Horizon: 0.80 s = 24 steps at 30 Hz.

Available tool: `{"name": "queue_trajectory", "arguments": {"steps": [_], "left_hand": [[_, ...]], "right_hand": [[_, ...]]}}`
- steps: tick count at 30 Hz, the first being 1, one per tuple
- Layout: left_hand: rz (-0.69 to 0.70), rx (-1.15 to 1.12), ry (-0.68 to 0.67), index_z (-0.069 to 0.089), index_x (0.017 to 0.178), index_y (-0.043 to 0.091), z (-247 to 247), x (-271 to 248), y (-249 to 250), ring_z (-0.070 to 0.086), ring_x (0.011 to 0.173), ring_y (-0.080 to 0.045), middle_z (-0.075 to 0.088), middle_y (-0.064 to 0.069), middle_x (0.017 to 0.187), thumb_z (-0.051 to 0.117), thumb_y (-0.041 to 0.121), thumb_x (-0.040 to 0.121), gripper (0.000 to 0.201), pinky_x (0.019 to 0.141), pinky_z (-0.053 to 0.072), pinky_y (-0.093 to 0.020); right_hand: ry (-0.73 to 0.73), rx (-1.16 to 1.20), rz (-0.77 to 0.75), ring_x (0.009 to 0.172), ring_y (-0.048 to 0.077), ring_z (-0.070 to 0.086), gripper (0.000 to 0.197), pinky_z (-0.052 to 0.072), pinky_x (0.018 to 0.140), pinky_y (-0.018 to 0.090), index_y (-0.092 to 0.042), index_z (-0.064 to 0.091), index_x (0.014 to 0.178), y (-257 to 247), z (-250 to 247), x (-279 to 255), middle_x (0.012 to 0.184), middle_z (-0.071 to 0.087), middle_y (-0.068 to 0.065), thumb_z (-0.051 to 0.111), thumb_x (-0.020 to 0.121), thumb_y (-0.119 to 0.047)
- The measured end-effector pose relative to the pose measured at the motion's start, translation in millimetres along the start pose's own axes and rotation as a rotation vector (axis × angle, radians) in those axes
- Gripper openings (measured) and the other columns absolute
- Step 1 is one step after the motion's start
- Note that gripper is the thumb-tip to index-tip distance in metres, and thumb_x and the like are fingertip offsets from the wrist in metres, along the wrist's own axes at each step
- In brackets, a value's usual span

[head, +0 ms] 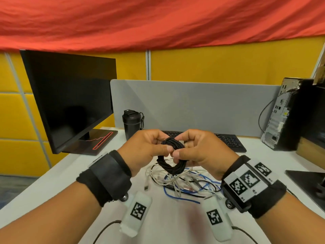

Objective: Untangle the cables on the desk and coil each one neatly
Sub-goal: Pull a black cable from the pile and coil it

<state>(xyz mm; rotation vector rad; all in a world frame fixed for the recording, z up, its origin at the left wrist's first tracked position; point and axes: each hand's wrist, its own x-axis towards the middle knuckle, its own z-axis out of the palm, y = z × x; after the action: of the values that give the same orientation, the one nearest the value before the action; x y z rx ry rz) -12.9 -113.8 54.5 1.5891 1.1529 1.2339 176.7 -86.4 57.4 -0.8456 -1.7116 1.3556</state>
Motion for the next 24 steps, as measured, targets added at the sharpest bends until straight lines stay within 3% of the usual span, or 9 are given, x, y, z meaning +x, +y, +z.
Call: {"name": "queue_trajectory", "arguments": {"steps": [4,8,10,12,14,16,20,24], "left_hand": [[-0.054,-0.208,-0.036,0.067,0.091,0.006,-4.1,0.2,-3.3,0.063,0.067,-0.015,0.069,-0.008,0.079,0.068,-0.004,0.08,0.015,0.063,0.054,-0.023],[-0.222,-0.682,-0.065,0.064,0.115,-0.006,1.8,2.5,-9.9,0.06,0.063,-0.01,0.063,-0.013,0.089,0.064,0.005,0.081,0.035,0.061,0.056,-0.022],[-0.324,-0.816,0.013,0.068,0.103,-0.001,8.8,5.8,-12.9,0.062,0.057,-0.007,0.067,-0.01,0.082,0.065,0.005,0.082,0.022,0.057,0.056,-0.02],[-0.37,-0.878,0.141,0.069,0.091,0.003,15.0,7.9,-17.7,0.062,0.052,-0.008,0.069,-0.009,0.074,0.066,0.004,0.085,0.007,0.053,0.055,-0.018],[-0.364,-0.833,0.236,0.066,0.091,0.004,17.9,8.9,-24.7,0.062,0.052,-0.009,0.07,-0.009,0.072,0.069,0.004,0.086,0.006,0.052,0.055,-0.019],[-0.338,-0.728,0.256,0.064,0.095,0.005,17.5,8.6,-32.2,0.065,0.057,-0.012,0.071,-0.008,0.073,0.072,0.008,0.085,0.012,0.057,0.056,-0.022],[-0.303,-0.524,0.176,0.07,0.082,0.016,5.4,6.6,-38.8,0.066,0.066,-0.011,0.072,-0.005,0.079,0.074,0.022,0.083,0.007,0.068,0.045,-0.026],[-0.247,-0.22,0.082,0.07,0.091,0.018,-17.9,11.3,-39.3,0.066,0.075,-0.012,0.075,-0.005,0.087,0.069,0.021,0.09,0.004,0.065,0.04,-0.028]], "right_hand": [[-0.024,0.068,0.002,0.07,0.026,0.073,0.036,0.057,0.06,0.032,-0.006,0.068,0.103,-0.8,-4.8,7.5,0.079,0.071,0.01,0.079,0.071,0.006],[-0.065,0.168,-0.06,0.075,0.023,0.073,0.032,0.058,0.067,0.033,-0.012,0.071,0.101,7.1,-1.1,10.6,0.088,0.075,0.011,0.075,0.075,0.005],[0.032,-0.02,-0.145,0.079,0.016,0.073,0.035,0.057,0.074,0.033,-0.022,0.073,0.103,16.2,4.0,14.5,0.088,0.077,0.004,0.074,0.079,0.004],[0.134,-0.383,-0.253,0.085,0.007,0.071,0.033,0.056,0.082,0.03,-0.029,0.073,0.108,21.2,6.2,17.8,0.09,0.077,-0.007,0.08,0.079,-0.016],[0.149,-0.64,-0.327,0.079,-0.001,0.067,0.027,0.054,0.077,0.022,-0.035,0.074,0.105,22.1,7.3,18.1,0.083,0.074,-0.015,0.079,0.078,-0.036],[0.127,-0.712,-0.344,0.07,0.002,0.064,0.018,0.052,0.066,0.022,-0.035,0.076,0.095,21.9,8.6,19.4,0.072,0.071,-0.012,0.074,0.08,-0.044],[0.145,-0.732,-0.319,0.059,0.017,0.062,0.023,0.054,0.061,0.039,-0.019,0.075,0.086,23.0,7.6,29.1,0.064,0.068,0.002,0.068,0.087,-0.041],[0.127,-0.579,-0.225,0.065,0.019,0.069,0.013,0.059,0.069,0.043,-0.019,0.076,0.086,29.0,13.0,42.9,0.067,0.072,0.001,0.069,0.088,-0.03]]}}
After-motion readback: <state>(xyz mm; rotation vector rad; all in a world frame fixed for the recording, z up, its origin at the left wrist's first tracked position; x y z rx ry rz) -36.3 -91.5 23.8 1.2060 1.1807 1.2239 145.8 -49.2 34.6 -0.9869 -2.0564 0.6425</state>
